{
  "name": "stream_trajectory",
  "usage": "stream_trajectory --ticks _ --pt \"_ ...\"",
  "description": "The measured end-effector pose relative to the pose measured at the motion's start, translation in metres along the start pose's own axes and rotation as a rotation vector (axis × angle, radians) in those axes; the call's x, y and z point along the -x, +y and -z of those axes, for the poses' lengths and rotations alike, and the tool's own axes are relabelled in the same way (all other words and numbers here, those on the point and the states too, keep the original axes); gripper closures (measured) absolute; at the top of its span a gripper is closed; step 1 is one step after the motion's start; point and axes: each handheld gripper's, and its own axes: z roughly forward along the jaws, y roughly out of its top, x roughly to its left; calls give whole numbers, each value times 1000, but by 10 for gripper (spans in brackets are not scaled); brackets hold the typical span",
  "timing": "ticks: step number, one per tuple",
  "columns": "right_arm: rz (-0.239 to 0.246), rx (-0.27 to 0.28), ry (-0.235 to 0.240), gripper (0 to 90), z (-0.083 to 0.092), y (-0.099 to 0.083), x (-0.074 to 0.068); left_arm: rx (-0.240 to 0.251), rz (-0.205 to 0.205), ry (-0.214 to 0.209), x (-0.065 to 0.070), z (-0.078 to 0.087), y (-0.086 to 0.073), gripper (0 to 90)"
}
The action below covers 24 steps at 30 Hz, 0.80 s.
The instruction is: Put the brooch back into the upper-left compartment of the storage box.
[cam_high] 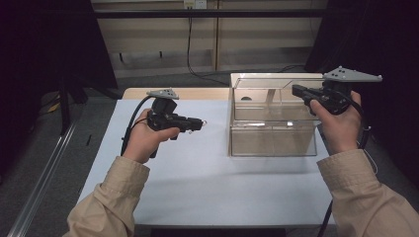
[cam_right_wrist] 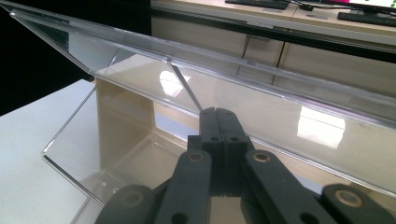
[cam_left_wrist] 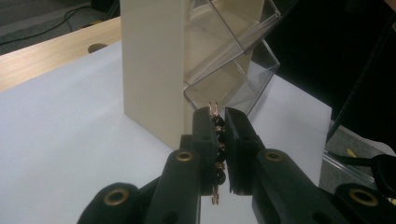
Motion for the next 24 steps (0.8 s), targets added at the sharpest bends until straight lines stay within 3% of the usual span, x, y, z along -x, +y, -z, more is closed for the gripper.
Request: stream_trajectory --ticks 24 --pt "-2 1 1 900 1 -1 0 11 -19 -8 9 -9 20 839"
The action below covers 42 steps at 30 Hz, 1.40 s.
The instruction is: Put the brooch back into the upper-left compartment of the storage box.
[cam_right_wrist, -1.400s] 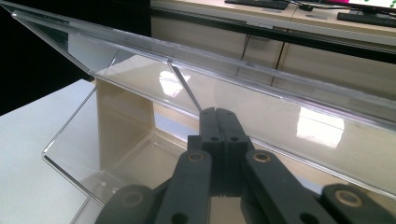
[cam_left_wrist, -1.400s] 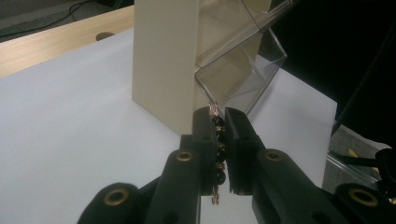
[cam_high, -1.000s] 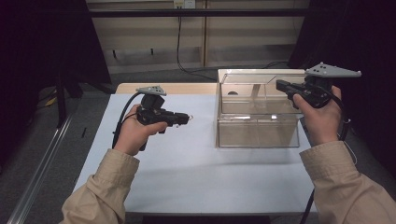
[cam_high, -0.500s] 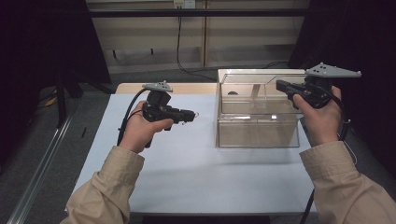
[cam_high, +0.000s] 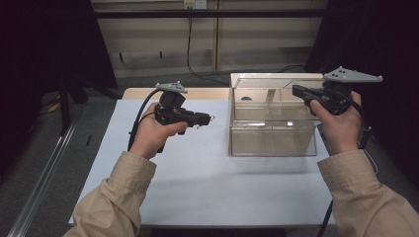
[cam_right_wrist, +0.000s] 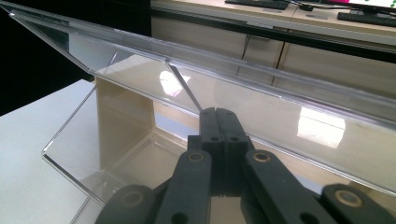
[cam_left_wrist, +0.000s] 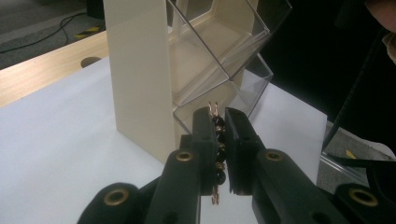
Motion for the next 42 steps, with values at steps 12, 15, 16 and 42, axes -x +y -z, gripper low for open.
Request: stream_trajectory --ticks 12,15,16,42 --pt "3 -3 -2 900 1 1 1 0 -13 -13 4 -5 8 838" --pt "2 -6 -1 900 1 1 1 0 -12 -17 6 -6 10 838" --pt "2 -6 0 900 1 1 1 -1 -18 -16 6 -7 11 838" --pt "1 -3 3 900 0 1 0 1 -41 -24 14 -22 27 839"
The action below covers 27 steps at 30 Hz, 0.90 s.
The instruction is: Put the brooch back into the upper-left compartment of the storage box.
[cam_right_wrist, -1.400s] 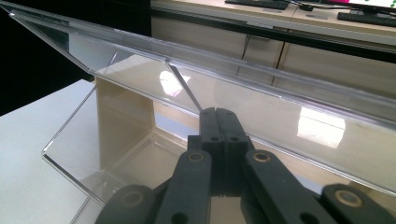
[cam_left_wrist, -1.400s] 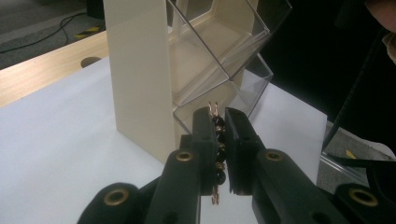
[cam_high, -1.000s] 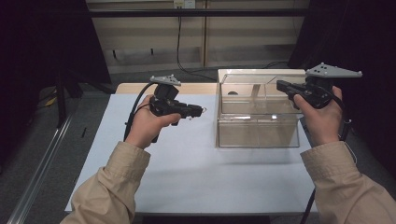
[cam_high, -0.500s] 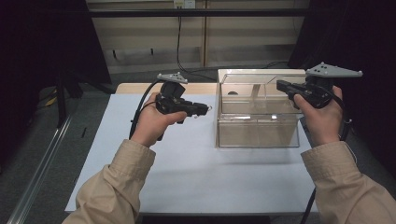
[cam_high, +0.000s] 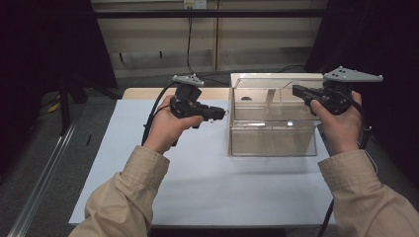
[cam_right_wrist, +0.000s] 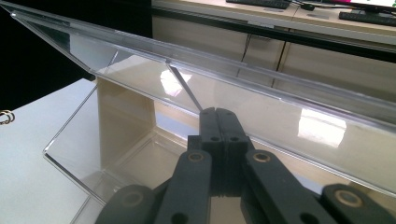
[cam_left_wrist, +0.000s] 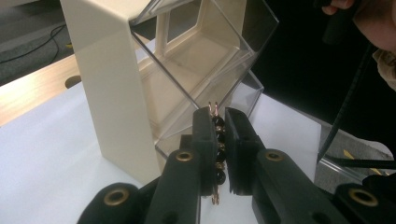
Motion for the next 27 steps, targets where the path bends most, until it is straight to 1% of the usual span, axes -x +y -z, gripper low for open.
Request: stream_trajectory --ticks 7,18,23,24,27 --pt "1 1 2 900 0 0 0 -2 -9 0 2 -5 3 838" --pt "3 -2 2 900 -1 -1 -1 1 -8 -2 3 -8 8 838" --pt "2 -1 3 900 -1 -1 -1 3 -8 1 3 -10 9 838" --pt "1 -1 3 900 -1 -1 -1 -3 -10 7 3 -10 9 838" --pt "2 -1 3 900 -1 -1 -1 0 -9 1 3 -11 10 838"
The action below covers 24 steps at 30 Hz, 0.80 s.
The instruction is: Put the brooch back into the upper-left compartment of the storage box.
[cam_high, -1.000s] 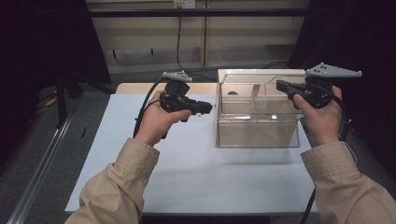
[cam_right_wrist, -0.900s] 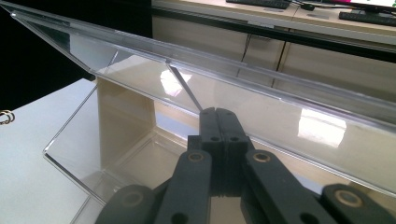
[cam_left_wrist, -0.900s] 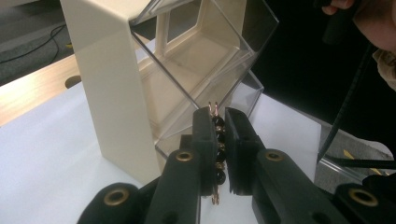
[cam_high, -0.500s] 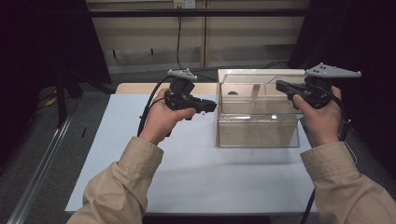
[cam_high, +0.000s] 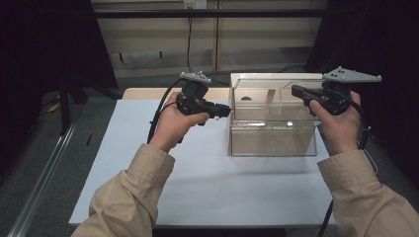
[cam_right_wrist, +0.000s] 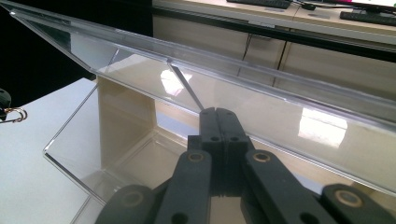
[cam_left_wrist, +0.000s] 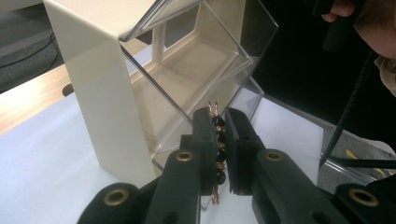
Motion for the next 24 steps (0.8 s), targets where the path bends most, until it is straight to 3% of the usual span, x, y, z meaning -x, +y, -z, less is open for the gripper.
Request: stream_trajectory --ticks 24 --pt "-3 -2 2 900 -1 -2 1 -3 -14 9 3 -10 8 839"
